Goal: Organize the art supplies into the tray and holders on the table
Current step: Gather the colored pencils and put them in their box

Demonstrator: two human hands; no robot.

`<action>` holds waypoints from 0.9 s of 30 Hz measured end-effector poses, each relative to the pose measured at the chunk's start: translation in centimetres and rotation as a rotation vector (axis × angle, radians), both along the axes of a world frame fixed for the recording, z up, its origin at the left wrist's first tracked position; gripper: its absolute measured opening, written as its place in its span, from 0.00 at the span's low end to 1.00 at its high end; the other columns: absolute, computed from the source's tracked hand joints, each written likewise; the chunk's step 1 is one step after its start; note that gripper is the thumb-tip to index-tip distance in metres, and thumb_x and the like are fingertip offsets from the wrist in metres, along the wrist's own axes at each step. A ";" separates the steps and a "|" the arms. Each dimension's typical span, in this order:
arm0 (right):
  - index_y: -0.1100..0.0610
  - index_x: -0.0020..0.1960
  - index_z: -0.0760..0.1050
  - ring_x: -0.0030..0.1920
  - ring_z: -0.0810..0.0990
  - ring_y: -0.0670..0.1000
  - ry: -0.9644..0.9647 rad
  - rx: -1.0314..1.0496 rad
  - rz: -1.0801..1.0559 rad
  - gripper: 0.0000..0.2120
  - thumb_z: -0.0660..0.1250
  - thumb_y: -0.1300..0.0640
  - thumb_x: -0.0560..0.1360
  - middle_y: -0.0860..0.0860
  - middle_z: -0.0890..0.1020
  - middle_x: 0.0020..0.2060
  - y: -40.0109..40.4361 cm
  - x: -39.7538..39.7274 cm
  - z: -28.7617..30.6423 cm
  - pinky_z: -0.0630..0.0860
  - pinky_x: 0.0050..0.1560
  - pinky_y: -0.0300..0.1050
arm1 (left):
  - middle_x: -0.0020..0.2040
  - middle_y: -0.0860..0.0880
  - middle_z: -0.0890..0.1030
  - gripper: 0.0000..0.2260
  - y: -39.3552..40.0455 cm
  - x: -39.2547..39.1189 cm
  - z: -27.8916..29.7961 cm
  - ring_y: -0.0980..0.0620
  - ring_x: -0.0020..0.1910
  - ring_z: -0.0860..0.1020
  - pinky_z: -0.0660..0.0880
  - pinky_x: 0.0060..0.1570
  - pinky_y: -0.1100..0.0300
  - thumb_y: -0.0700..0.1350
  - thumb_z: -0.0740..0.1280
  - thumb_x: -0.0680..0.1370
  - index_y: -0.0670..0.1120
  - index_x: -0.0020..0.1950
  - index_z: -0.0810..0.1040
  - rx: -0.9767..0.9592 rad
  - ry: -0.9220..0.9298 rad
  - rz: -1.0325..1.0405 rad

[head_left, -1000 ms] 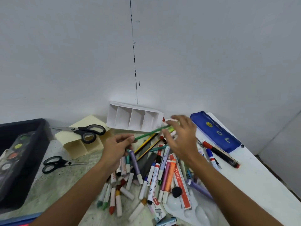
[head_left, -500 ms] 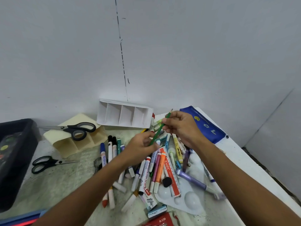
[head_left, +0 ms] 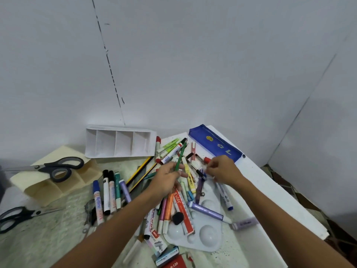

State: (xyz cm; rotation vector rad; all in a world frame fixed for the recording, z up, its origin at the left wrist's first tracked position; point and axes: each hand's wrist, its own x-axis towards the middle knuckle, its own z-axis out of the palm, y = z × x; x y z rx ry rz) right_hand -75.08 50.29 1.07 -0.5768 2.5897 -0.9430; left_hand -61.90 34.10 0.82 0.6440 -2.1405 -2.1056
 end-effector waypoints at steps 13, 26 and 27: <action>0.53 0.51 0.80 0.48 0.79 0.54 0.440 0.170 0.067 0.05 0.66 0.57 0.76 0.51 0.78 0.48 -2.8 1.6 -1.3 0.74 0.42 0.45 | 0.60 0.41 0.76 0.08 -0.9 -0.2 0.2 0.53 0.21 0.72 0.60 0.17 0.65 0.35 0.56 0.82 0.37 0.56 0.73 0.189 -0.112 -0.068; 0.57 0.56 0.79 0.61 0.71 0.56 0.426 0.344 0.079 0.13 0.65 0.50 0.78 0.55 0.76 0.59 -6.1 2.8 -2.3 0.72 0.61 0.51 | 0.58 0.44 0.81 0.06 -3.1 1.2 0.1 0.52 0.23 0.73 0.63 0.19 0.65 0.37 0.61 0.80 0.40 0.54 0.76 0.224 -0.120 -0.032; 0.58 0.56 0.79 0.60 0.72 0.55 0.426 0.320 0.060 0.13 0.65 0.51 0.78 0.55 0.77 0.58 -6.0 2.7 -2.1 0.73 0.59 0.51 | 0.57 0.44 0.81 0.06 -3.1 1.2 0.1 0.52 0.23 0.73 0.63 0.19 0.65 0.37 0.62 0.80 0.39 0.54 0.76 0.229 -0.118 -0.029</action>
